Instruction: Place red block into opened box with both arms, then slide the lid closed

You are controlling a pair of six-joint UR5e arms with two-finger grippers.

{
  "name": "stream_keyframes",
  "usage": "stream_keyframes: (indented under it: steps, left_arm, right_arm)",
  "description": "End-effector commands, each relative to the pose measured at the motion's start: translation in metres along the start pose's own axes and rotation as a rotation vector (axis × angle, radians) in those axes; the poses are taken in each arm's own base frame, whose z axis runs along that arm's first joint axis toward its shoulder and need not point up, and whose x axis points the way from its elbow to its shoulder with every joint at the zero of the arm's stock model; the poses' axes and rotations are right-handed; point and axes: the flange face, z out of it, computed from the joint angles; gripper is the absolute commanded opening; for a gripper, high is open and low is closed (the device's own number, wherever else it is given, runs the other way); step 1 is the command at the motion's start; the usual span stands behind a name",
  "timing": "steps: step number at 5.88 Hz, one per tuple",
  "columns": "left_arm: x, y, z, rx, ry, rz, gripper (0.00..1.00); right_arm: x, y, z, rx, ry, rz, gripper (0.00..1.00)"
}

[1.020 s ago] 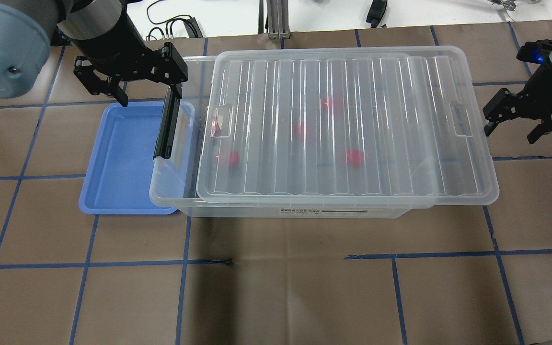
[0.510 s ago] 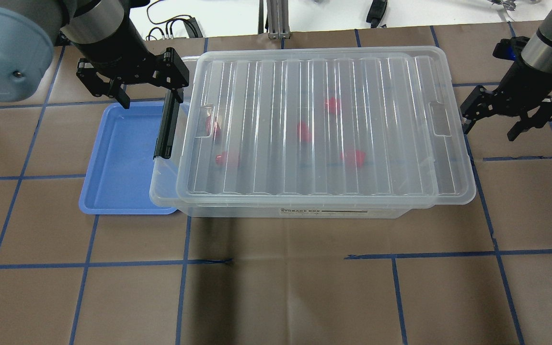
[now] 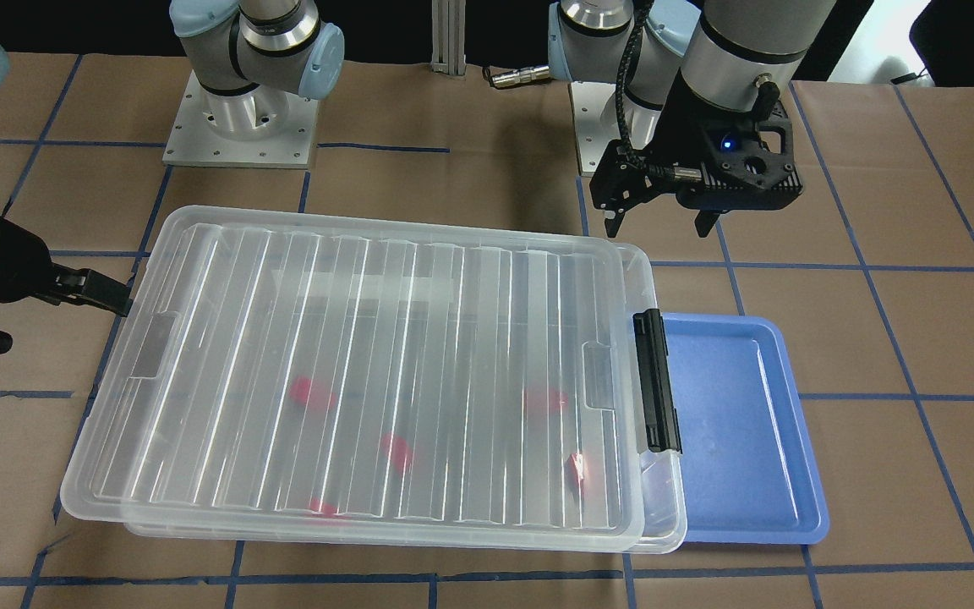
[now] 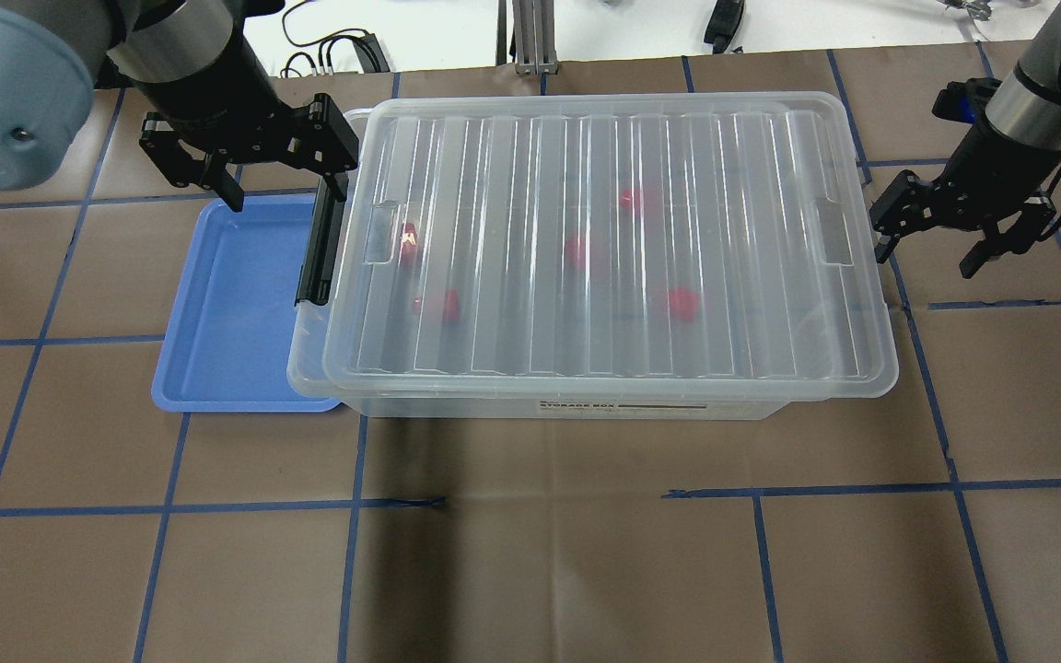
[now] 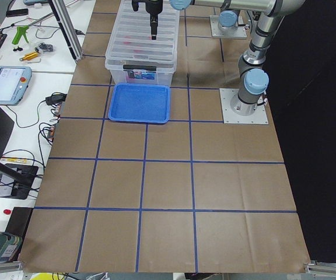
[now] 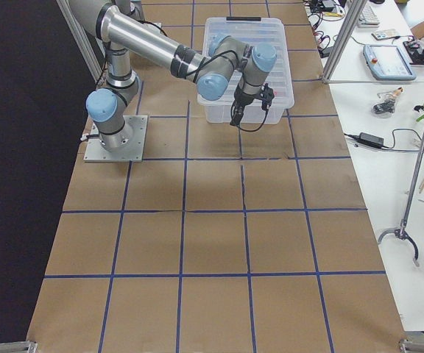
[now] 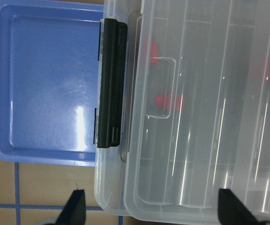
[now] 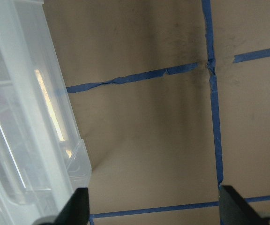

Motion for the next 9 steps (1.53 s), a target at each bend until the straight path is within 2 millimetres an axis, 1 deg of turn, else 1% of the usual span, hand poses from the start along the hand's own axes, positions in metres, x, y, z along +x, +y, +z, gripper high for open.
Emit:
stream_keyframes:
  steps: [1, 2, 3, 4, 5, 6, 7, 8, 9]
  left_arm:
    - [-0.015, -0.006, 0.0, -0.023, 0.0, -0.018, 0.99]
    - [-0.014, -0.003, 0.002, -0.026, -0.002, -0.015, 0.99]
    - [-0.014, -0.003, 0.001, -0.023, -0.003, -0.013, 0.99]
    - [-0.014, 0.001, 0.002, -0.025, 0.0, -0.009, 0.99]
    - [-0.014, 0.001, 0.002, -0.025, 0.0, -0.009, 0.99]
    - [-0.014, 0.001, 0.003, -0.022, 0.0, -0.009, 0.99]
    - [-0.014, 0.001, 0.003, -0.022, 0.002, -0.009, 0.99]
    - [-0.014, 0.001, 0.003, -0.019, 0.002, -0.009, 0.99]
    - [-0.014, 0.001, 0.004, -0.02, 0.002, -0.009, 0.99]
  right_arm:
    - [-0.003, 0.002, 0.001, 0.003, -0.025, -0.001, 1.0]
    - [-0.004, 0.001, -0.006, 0.017, -0.023, -0.002, 1.0]
    - [-0.005, 0.002, -0.03, 0.065, -0.013, -0.02, 1.0]
    - [-0.02, 0.006, -0.065, 0.132, 0.018, -0.05, 1.0]
    - [-0.061, 0.023, -0.098, 0.174, 0.05, -0.105, 1.0]
    - [-0.099, 0.044, -0.118, 0.142, 0.078, -0.105, 1.0]
    - [-0.142, 0.063, -0.131, 0.133, 0.084, -0.086, 1.0]
    - [-0.18, 0.081, -0.134, 0.123, 0.09, -0.066, 1.0]
    - [-0.187, 0.082, -0.133, 0.121, 0.092, -0.074, 1.0]
